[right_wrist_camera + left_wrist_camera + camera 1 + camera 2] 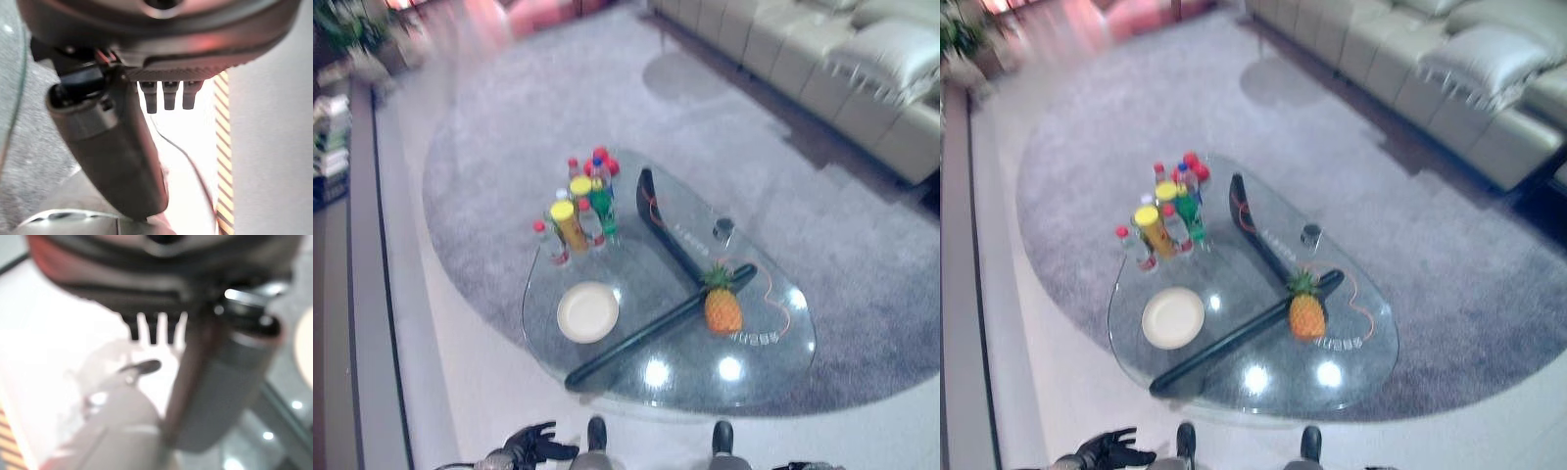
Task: Pick up the fruit to the plate
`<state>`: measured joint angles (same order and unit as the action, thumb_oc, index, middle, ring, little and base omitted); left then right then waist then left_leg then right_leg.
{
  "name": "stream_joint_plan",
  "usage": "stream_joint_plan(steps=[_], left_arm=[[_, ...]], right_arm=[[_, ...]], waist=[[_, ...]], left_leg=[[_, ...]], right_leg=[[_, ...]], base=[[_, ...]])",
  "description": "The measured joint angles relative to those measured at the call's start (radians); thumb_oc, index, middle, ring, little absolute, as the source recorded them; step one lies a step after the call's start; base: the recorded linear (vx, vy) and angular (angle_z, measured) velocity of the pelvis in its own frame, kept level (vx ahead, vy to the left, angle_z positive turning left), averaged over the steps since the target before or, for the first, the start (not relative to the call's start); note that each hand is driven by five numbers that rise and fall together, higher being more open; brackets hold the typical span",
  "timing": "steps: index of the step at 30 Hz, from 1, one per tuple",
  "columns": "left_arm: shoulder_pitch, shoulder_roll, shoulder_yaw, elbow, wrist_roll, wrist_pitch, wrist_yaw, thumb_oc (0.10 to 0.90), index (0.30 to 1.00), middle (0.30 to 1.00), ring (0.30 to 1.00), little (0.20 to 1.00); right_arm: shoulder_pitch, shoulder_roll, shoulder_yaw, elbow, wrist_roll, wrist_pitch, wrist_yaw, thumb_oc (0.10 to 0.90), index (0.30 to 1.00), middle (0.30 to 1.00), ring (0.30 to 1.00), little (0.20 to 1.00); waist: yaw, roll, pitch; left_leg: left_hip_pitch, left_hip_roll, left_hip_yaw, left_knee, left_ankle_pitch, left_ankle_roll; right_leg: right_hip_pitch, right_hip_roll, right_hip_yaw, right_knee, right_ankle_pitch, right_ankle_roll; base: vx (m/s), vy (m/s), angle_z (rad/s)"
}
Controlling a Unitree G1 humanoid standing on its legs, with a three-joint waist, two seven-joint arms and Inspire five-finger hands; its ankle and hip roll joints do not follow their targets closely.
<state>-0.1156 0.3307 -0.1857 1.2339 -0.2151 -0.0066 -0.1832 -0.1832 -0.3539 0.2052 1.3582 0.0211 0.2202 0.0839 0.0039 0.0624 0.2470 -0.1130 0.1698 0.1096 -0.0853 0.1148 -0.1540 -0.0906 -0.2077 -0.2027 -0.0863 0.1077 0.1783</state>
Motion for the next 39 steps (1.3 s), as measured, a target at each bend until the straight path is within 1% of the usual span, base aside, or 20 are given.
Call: stream_joint_plan(steps=[3,6,7,9,10,12,14,16,17,19,21,22,23,29,31,34,39], left_arm=[[-0.024,0.002,0.001,-0.016,-0.027,0.0,0.0,0.8,0.9,0.9,0.9,0.9],[-0.055,0.002,-0.004,-0.018,-0.056,0.0,-0.001,0.8,0.9,0.9,0.9,0.9],[-0.072,0.001,-0.008,-0.018,-0.07,0.001,-0.001,0.8,0.9,0.9,0.9,0.9],[-0.086,0.001,-0.019,-0.034,-0.108,-0.001,-0.003,0.8,0.9,0.9,0.9,0.9],[-0.095,0.0,-0.023,-0.053,-0.143,-0.001,-0.004,0.8,0.9,0.9,0.9,0.9],[-0.131,0.001,-0.029,-0.085,-0.212,-0.005,-0.001,0.8,0.9,0.9,0.9,0.9],[-0.177,0.001,-0.029,-0.105,-0.265,-0.012,0.004,0.8,0.9,0.9,0.9,0.9],[-0.227,0.002,-0.025,-0.118,-0.313,-0.027,0.022,0.8,0.9,0.9,0.9,0.9],[-0.25,0.002,-0.013,-0.118,-0.331,-0.03,0.027,0.8,0.9,0.9,0.9,0.9],[-0.283,0.003,0.009,-0.123,-0.376,-0.045,0.057,0.8,0.9,0.9,0.9,0.9],[-0.308,0.003,0.019,-0.127,-0.413,-0.059,0.086,0.8,0.9,0.9,0.9,0.9],[-0.319,0.007,0.029,-0.131,-0.434,-0.068,0.108,0.8,0.9,0.9,0.9,0.9],[-0.323,0.01,0.038,-0.141,-0.441,-0.071,0.127,0.8,0.9,0.9,0.9,0.9],[-0.332,0.019,0.04,-0.155,-0.459,-0.094,0.188,0.8,0.9,0.9,0.9,0.9],[-0.339,0.02,0.04,-0.154,-0.459,-0.095,0.197,0.8,0.9,0.9,0.9,0.9],[-0.346,0.022,0.04,-0.154,-0.459,-0.096,0.198,0.8,0.9,0.9,0.9,0.9],[-0.362,0.023,0.037,-0.155,-0.459,-0.111,0.201,0.8,0.9,0.9,0.9,0.9]], right_arm=[[-0.028,-0.004,0.0,-0.01,0.004,0.0,-0.001,0.8,0.9,0.9,0.9,0.9],[-0.059,-0.006,0.005,-0.011,0.021,-0.002,-0.013,0.8,0.9,0.9,0.9,0.9],[-0.075,-0.007,0.006,-0.012,0.032,-0.01,-0.026,0.8,0.9,0.9,0.9,0.9],[-0.084,-0.011,0.006,-0.033,0.058,-0.04,-0.06,0.8,0.9,0.9,0.9,0.9],[-0.084,-0.017,0.005,-0.054,0.076,-0.073,-0.091,0.8,0.9,0.9,0.9,0.9],[-0.098,-0.036,-0.003,-0.095,0.123,-0.143,-0.149,0.8,0.9,0.9,0.9,0.9],[-0.137,-0.048,-0.01,-0.123,0.164,-0.208,-0.209,0.8,0.9,0.9,0.9,0.9],[-0.179,-0.051,-0.039,-0.146,0.188,-0.275,-0.27,0.8,0.9,0.9,0.9,0.9],[-0.202,-0.053,-0.047,-0.153,0.19,-0.298,-0.29,0.8,0.9,0.9,0.9,0.9],[-0.245,-0.057,-0.047,-0.164,0.206,-0.34,-0.324,0.8,0.9,0.9,0.9,0.9],[-0.263,-0.057,-0.048,-0.168,0.221,-0.354,-0.35,0.8,0.9,0.9,0.9,0.9],[-0.266,-0.057,-0.047,-0.182,0.223,-0.364,-0.367,0.8,0.9,0.9,0.9,0.9],[-0.268,-0.057,-0.047,-0.195,0.226,-0.374,-0.381,0.8,0.9,0.9,0.9,0.9],[-0.307,-0.056,-0.045,-0.232,0.232,-0.387,-0.423,0.8,0.9,0.9,0.9,0.9],[-0.318,-0.056,-0.045,-0.23,0.246,-0.387,-0.425,0.8,0.9,0.9,0.9,0.9],[-0.337,-0.056,-0.045,-0.228,0.257,-0.396,-0.426,0.8,0.9,0.9,0.9,0.9],[-0.361,-0.061,-0.045,-0.225,0.269,-0.405,-0.425,0.8,0.9,0.9,0.9,0.9]], waist=[[0.0,0.001,0.053],[0.003,-0.001,0.085],[0.004,-0.004,0.109],[0.006,-0.007,0.129],[0.006,-0.006,0.139],[0.009,-0.001,0.179],[0.011,0.002,0.212],[0.006,0.004,0.237],[0.005,0.003,0.253],[-0.002,-0.001,0.261],[-0.004,-0.003,0.264],[-0.004,-0.008,0.267],[-0.004,-0.011,0.269],[-0.008,-0.018,0.273],[-0.006,-0.022,0.275],[-0.006,-0.025,0.277],[-0.006,-0.034,0.282]], left_leg=[[-0.024,-0.002,-0.006,0.0,0.007,0.002],[-0.054,-0.003,-0.006,0.0,0.013,0.004],[-0.056,-0.004,-0.007,0.0,0.014,0.004],[-0.071,-0.005,-0.007,0.0,0.015,0.005],[-0.087,-0.006,-0.008,0.0,0.019,0.005],[-0.108,-0.007,-0.009,0.001,0.027,0.007],[-0.143,-0.007,-0.01,0.02,0.028,0.007],[-0.2,-0.007,-0.012,0.062,0.026,0.01],[-0.217,-0.006,-0.014,0.074,0.026,0.01],[-0.276,-0.007,-0.021,0.107,0.025,0.012],[-0.327,-0.007,-0.037,0.139,0.025,0.014],[-0.361,-0.008,-0.041,0.159,0.025,0.015],[-0.386,-0.009,-0.043,0.173,0.026,0.016],[-0.519,-0.018,-0.048,0.229,0.026,0.026],[-0.546,-0.02,-0.05,0.238,0.028,0.027],[-0.588,-0.021,-0.063,0.249,0.03,0.025],[-0.618,-0.021,-0.068,0.26,0.03,0.025]], right_leg=[[-0.023,0.0,0.001,0.0,0.01,0.0],[-0.055,-0.001,0.003,0.0,0.016,-0.001],[-0.058,-0.001,0.006,0.0,0.018,-0.001],[-0.074,-0.002,0.01,0.0,0.02,-0.001],[-0.09,-0.003,0.01,0.001,0.023,-0.001],[-0.11,-0.003,0.012,0.001,0.032,-0.002],[-0.138,-0.003,0.012,0.008,0.036,-0.005],[-0.187,-0.006,0.012,0.042,0.032,-0.008],[-0.204,-0.006,0.013,0.057,0.032,-0.009],[-0.267,-0.011,0.017,0.106,0.02,-0.012],[-0.321,-0.014,0.017,0.155,0.003,-0.014],[-0.363,-0.019,0.02,0.195,-0.01,-0.017],[-0.398,-0.022,0.026,0.225,-0.023,-0.012],[-0.568,-0.036,0.061,0.35,-0.052,-0.023],[-0.606,-0.036,0.073,0.379,-0.061,-0.025],[-0.651,-0.037,0.074,0.4,-0.063,-0.028],[-0.681,-0.037,0.074,0.414,-0.064,-0.029]], base=[[-0.1,0.002,0.03],[-0.08,-0.002,-0.02],[-0.11,0.008,-0.05],[-0.11,0.008,-0.03],[-0.11,-0.002,-0.01],[-0.16,-0.02,0.01],[-0.2,-0.04,0.03],[-0.16,-0.032,0.06],[-0.14,-0.039,0.04],[-0.1,-0.039,0.04],[-0.1,-0.041,0.1],[-0.09,-0.033,0.06],[-0.08,-0.02,0.02],[-0.05,-0.012,-0.01],[0.0,0.0,0.0],[0.0,0.0,0.0],[0.0,0.0,0.0]])
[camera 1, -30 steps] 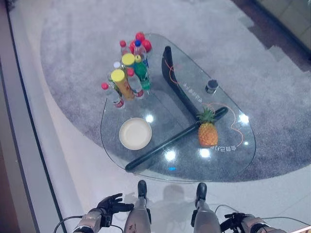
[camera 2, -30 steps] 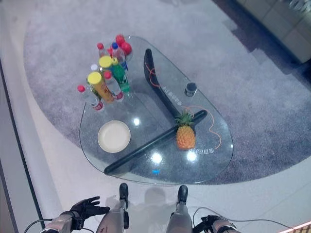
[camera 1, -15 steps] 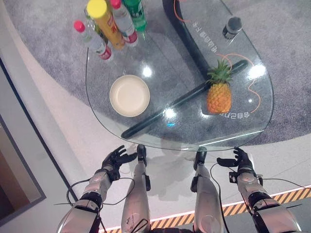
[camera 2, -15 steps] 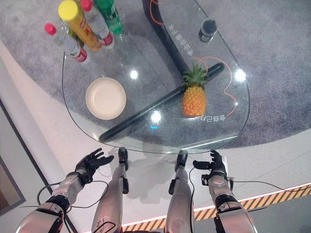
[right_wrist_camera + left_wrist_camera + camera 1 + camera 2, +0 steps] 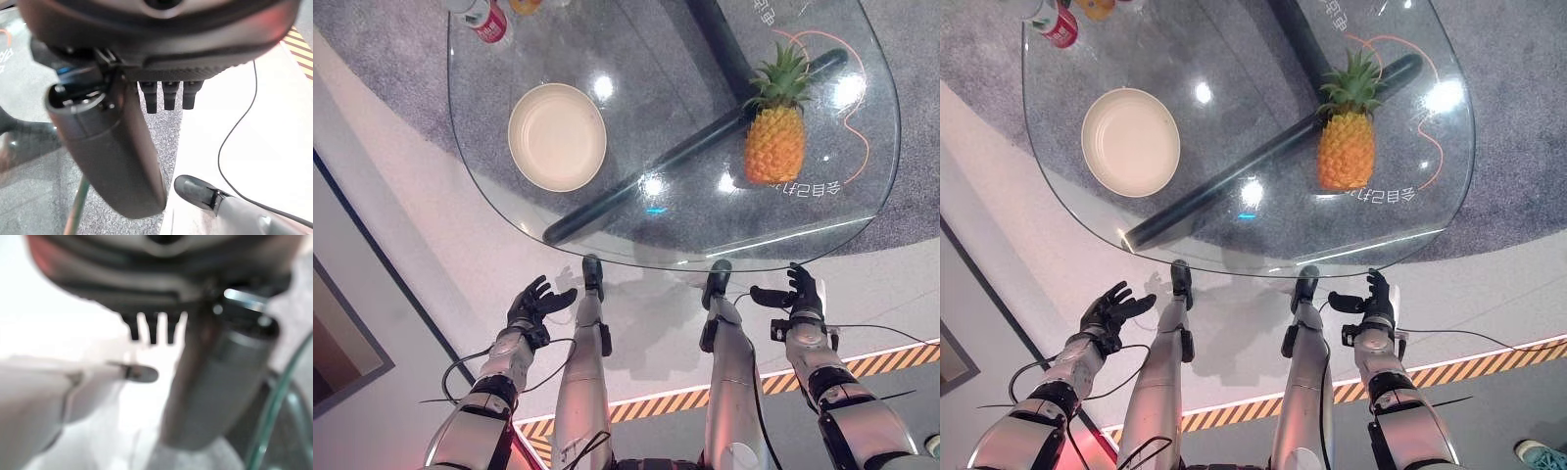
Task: Pick up the fruit to the plate
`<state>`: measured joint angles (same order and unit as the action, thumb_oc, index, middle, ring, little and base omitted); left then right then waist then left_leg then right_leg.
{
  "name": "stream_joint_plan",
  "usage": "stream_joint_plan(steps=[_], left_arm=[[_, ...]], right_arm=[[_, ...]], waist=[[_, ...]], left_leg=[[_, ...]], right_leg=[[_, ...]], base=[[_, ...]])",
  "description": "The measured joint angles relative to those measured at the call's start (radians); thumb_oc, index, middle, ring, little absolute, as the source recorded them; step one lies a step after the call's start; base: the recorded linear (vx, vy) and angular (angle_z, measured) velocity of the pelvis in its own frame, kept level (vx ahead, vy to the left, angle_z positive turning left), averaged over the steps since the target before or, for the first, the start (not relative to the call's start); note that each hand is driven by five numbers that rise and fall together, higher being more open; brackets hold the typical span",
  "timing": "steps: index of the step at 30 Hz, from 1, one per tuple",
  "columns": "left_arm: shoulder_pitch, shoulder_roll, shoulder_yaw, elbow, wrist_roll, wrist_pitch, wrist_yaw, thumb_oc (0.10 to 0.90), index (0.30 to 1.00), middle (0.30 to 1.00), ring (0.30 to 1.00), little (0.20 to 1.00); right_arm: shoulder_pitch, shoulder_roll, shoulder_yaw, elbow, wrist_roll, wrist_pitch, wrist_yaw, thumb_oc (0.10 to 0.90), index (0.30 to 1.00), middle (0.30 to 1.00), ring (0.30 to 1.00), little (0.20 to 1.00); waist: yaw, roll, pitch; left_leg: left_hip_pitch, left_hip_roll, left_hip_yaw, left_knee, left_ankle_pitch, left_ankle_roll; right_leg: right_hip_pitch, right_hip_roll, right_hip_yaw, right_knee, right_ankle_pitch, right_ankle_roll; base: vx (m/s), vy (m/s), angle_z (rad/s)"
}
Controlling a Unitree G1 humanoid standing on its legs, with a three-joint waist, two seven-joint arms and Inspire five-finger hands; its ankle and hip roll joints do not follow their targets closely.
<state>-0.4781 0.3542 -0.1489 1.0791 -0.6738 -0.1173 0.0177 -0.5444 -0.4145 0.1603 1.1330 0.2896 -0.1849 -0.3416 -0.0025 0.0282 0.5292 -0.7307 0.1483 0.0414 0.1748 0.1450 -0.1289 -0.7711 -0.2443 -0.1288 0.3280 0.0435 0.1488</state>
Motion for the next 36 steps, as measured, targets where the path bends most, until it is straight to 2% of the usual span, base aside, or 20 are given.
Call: stream_joint_plan(steps=[16,21,27,30,33,36], left_arm=[[-0.033,0.012,-0.02,-0.001,0.0,-0.021,0.014,0.8,0.9,0.9,0.9,0.9],[-0.033,0.019,-0.034,0.0,0.0,-0.022,0.012,0.8,0.9,0.9,0.9,0.9],[-0.033,0.031,-0.04,-0.001,0.0,-0.02,0.012,0.8,0.9,0.9,0.9,0.9],[-0.033,0.047,-0.048,-0.002,0.0,-0.02,0.013,0.8,0.9,0.9,0.9,0.9],[-0.031,0.058,-0.072,-0.003,0.0,-0.02,0.014,0.8,0.9,0.9,0.9,0.9],[-0.024,0.058,-0.077,-0.014,-0.003,-0.018,0.016,0.8,0.9,0.9,0.9,0.9]], right_arm=[[-0.042,-0.015,-0.001,0.024,0.089,0.01,-0.022,0.8,0.9,0.9,0.9,0.9],[-0.073,-0.033,-0.058,0.087,0.148,0.07,-0.119,0.8,0.9,0.9,0.9,0.9],[-0.086,-0.133,-0.124,0.096,0.183,0.09,-0.286,0.8,0.9,0.9,0.9,0.9],[-0.111,-0.18,-0.165,0.096,0.197,0.078,-0.365,0.8,0.9,0.9,0.9,0.9],[-0.125,-0.218,-0.2,0.066,0.242,0.022,-0.455,0.8,0.9,0.9,0.9,0.9],[-0.133,-0.222,-0.205,-0.006,0.267,-0.021,-0.533,0.8,0.9,0.9,0.9,0.9]], waist=[[0.001,-0.001,0.0],[0.002,-0.001,0.0],[0.004,-0.001,0.0],[0.004,-0.001,0.0],[0.006,-0.001,0.0],[0.004,-0.003,0.001]], left_leg=[[-0.028,-0.002,-0.01,0.003,0.0,0.0],[-0.03,-0.002,-0.013,0.004,0.0,0.0],[-0.032,-0.002,-0.017,0.009,0.0,0.0],[-0.038,-0.002,-0.022,0.018,-0.001,-0.002],[-0.04,-0.003,-0.023,0.019,-0.001,-0.001],[-0.042,-0.003,-0.023,0.019,-0.001,-0.001]], right_leg=[[-0.023,0.0,-0.002,0.003,-0.002,-0.003],[-0.023,0.0,-0.002,0.003,-0.002,-0.002],[-0.021,0.0,-0.004,0.003,-0.002,-0.003],[-0.02,0.001,-0.006,0.004,-0.001,-0.003],[-0.02,0.001,-0.005,0.002,-0.001,-0.003],[-0.02,0.001,-0.005,0.0,0.0,-0.003]], base=[[0.0,-0.001,0.0],[0.01,-0.006,0.0],[0.02,-0.04,0.01],[0.01,0.001,0.01],[0.0,0.0,0.0],[0.0,0.012,0.0]])
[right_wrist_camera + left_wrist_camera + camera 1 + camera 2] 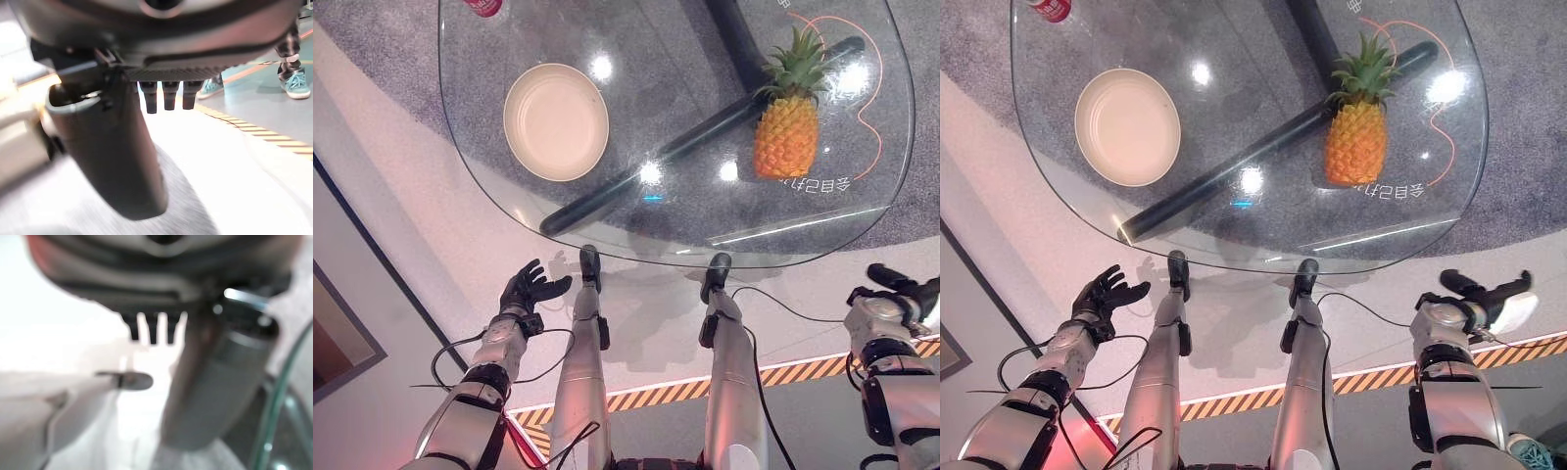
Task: Pick up the fruit to the plate
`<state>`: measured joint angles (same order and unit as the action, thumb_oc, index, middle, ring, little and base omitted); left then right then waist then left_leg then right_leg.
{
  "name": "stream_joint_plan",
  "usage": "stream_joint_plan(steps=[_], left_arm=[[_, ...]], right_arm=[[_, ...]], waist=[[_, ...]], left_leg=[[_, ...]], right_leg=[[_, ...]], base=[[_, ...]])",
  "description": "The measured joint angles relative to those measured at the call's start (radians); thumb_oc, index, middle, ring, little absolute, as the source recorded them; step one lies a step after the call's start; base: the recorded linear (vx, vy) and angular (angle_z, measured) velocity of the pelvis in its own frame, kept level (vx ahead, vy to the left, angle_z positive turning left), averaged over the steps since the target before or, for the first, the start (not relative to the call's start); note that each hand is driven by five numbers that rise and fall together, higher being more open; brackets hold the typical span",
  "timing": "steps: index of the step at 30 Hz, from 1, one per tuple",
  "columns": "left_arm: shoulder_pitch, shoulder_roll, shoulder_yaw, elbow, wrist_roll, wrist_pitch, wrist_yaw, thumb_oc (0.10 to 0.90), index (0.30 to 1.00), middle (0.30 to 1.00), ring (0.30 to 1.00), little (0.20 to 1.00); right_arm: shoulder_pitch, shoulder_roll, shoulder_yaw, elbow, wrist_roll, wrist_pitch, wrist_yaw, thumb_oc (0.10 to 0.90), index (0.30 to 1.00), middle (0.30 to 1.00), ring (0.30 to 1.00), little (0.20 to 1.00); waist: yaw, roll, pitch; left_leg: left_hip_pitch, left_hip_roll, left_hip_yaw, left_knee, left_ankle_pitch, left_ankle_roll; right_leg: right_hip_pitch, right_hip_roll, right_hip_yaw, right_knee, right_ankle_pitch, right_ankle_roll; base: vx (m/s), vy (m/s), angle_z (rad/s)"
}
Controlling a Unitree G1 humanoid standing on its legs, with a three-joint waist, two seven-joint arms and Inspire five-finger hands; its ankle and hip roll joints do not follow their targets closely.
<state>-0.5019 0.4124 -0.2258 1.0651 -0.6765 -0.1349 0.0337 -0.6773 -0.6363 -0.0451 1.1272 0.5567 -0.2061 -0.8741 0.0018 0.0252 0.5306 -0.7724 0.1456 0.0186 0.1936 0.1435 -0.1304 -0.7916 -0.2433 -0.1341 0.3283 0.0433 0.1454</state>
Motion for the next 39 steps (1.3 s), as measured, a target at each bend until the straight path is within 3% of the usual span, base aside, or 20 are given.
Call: stream_joint_plan(steps=[4,11,14,23,32,39], left_arm=[[0.023,-0.003,-0.001,-0.073,-0.019,-0.001,0.029,0.8,0.9,0.9,0.9,0.9],[0.023,-0.002,-0.002,-0.077,-0.019,-0.002,0.037,0.8,0.9,0.9,0.9,0.9],[0.024,-0.002,-0.002,-0.061,-0.02,-0.002,0.026,0.8,0.9,0.9,0.9,0.9],[0.027,-0.01,0.008,-0.062,-0.019,-0.017,0.018,0.8,0.9,0.9,0.9,0.9],[0.035,-0.014,0.012,-0.06,-0.017,-0.037,0.017,0.8,0.9,0.9,0.9,0.9],[0.036,-0.037,0.012,-0.062,-0.015,-0.047,0.018,0.8,0.9,0.9,0.9,0.9]], right_arm=[[0.02,0.007,0.004,-0.31,0.012,-0.029,-0.199,0.8,0.9,0.9,0.9,0.9],[-0.038,0.007,0.027,-0.438,-0.113,-0.162,-0.241,0.8,0.9,0.9,0.9,0.9],[-0.042,0.008,0.064,-0.502,-0.148,-0.179,-0.234,0.8,0.9,0.9,0.9,0.9],[0.005,0.015,0.172,-0.736,-0.229,-0.127,-0.064,0.8,0.9,0.9,0.9,0.9],[0.025,0.081,0.222,-0.765,-0.228,-0.05,0.114,0.8,0.9,0.9,0.9,0.9],[0.028,0.092,0.249,-0.803,-0.226,-0.018,0.177,0.8,0.9,0.9,0.9,0.9]], waist=[[-0.005,-0.004,0.002],[-0.003,-0.006,0.003],[-0.004,-0.006,0.003],[-0.005,-0.006,0.003],[-0.005,-0.006,0.003],[-0.005,-0.006,0.003]], left_leg=[[-0.017,-0.001,0.001,0.0,0.0,0.0],[-0.017,-0.004,0.001,0.0,0.0,0.0],[-0.017,-0.006,0.002,-0.001,-0.001,0.001],[-0.019,-0.011,0.007,-0.006,-0.002,0.001],[-0.017,-0.012,0.009,-0.016,-0.001,-0.002],[-0.013,-0.013,0.011,-0.016,0.0,-0.003]], right_leg=[[-0.019,0.0,0.004,-0.003,0.005,0.002],[-0.02,-0.003,0.004,-0.001,0.006,0.002],[-0.021,-0.004,0.006,-0.002,0.006,0.003],[-0.032,-0.008,0.016,-0.002,0.004,0.006],[-0.034,-0.01,0.015,-0.002,0.004,0.007],[-0.034,-0.01,0.016,-0.001,0.004,0.007]], base=[[-0.01,0.052,-0.02],[0.0,0.012,0.0],[0.0,0.014,0.0],[0.0,0.004,0.0],[0.0,0.0,0.0],[0.0,0.0,0.0]])
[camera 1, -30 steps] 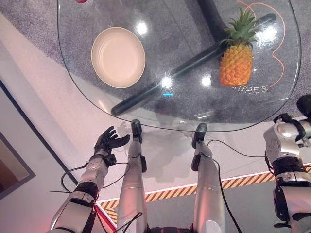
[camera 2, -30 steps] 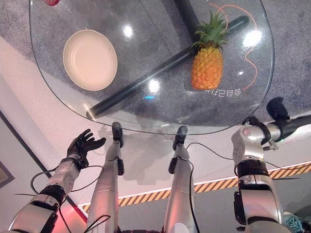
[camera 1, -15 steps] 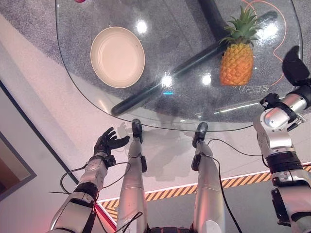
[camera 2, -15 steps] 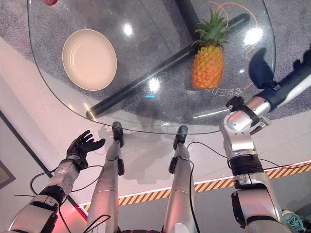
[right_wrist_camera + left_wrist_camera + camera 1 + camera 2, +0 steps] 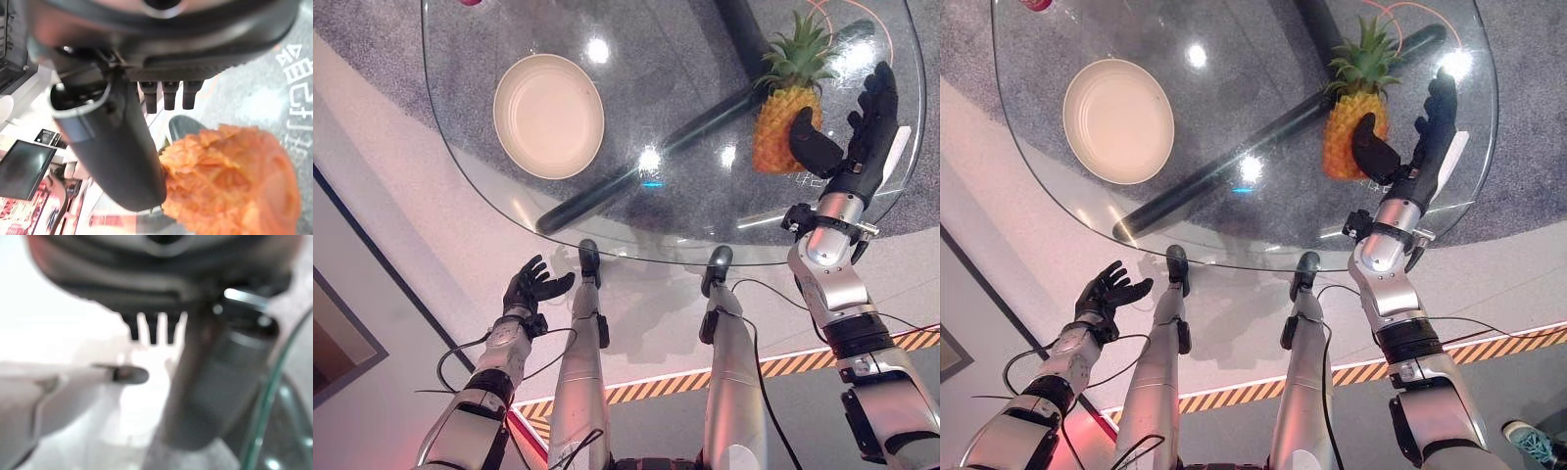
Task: Pick up the fruit to the plate
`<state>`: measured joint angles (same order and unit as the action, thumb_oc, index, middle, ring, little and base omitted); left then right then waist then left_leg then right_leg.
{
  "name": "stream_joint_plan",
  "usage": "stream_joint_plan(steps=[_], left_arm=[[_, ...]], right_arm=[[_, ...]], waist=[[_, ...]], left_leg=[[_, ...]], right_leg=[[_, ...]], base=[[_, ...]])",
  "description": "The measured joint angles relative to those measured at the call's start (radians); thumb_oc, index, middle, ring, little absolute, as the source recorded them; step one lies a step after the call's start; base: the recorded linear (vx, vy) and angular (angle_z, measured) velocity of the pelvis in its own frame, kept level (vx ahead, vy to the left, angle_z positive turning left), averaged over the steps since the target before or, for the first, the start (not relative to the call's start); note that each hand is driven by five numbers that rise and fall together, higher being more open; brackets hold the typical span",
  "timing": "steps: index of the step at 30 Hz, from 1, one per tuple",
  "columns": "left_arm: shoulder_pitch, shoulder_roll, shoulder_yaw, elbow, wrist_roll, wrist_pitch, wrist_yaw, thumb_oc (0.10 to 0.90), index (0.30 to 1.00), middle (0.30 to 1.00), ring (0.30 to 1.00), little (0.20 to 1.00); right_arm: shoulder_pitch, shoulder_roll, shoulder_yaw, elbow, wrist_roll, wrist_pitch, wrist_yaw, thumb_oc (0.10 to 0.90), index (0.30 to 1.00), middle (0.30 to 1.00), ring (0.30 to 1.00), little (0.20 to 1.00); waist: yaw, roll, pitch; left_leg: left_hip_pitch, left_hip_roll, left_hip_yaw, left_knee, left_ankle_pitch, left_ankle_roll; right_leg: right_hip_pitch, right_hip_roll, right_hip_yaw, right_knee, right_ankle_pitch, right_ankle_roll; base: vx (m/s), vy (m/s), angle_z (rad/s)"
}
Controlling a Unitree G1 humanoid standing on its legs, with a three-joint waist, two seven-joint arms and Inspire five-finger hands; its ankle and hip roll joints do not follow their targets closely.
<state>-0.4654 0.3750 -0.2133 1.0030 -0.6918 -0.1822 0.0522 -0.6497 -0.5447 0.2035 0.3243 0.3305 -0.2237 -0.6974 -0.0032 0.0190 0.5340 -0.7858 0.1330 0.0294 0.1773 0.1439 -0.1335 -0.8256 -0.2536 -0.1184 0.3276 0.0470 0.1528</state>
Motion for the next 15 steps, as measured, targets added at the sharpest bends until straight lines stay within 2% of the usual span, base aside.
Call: stream_joint_plan(steps=[7,15], left_arm=[[0.006,-0.015,-0.001,0.0,0.0,0.0,0.0,0.8,0.9,0.9,0.9,0.9],[0.008,-0.014,-0.002,0.0,0.0,0.0,0.0,0.8,0.9,0.9,0.9,0.9]], right_arm=[[0.005,0.005,0.018,-0.018,0.01,0.022,0.026,0.8,0.9,0.9,0.9,0.9],[0.002,0.006,0.022,-0.018,0.09,0.058,0.065,0.8,0.9,0.9,0.9,0.9]], waist=[[0.001,0.0,0.0],[0.002,0.0,0.0]], left_leg=[[0.006,-0.002,0.004,0.0,0.0,0.0],[0.014,-0.003,0.01,-0.001,0.0,0.001]], right_leg=[[0.002,-0.002,0.004,0.001,0.001,0.001],[0.005,-0.003,0.012,0.001,0.002,0.002]], base=[[0.0,0.0,0.0],[0.0,0.0,0.0]])
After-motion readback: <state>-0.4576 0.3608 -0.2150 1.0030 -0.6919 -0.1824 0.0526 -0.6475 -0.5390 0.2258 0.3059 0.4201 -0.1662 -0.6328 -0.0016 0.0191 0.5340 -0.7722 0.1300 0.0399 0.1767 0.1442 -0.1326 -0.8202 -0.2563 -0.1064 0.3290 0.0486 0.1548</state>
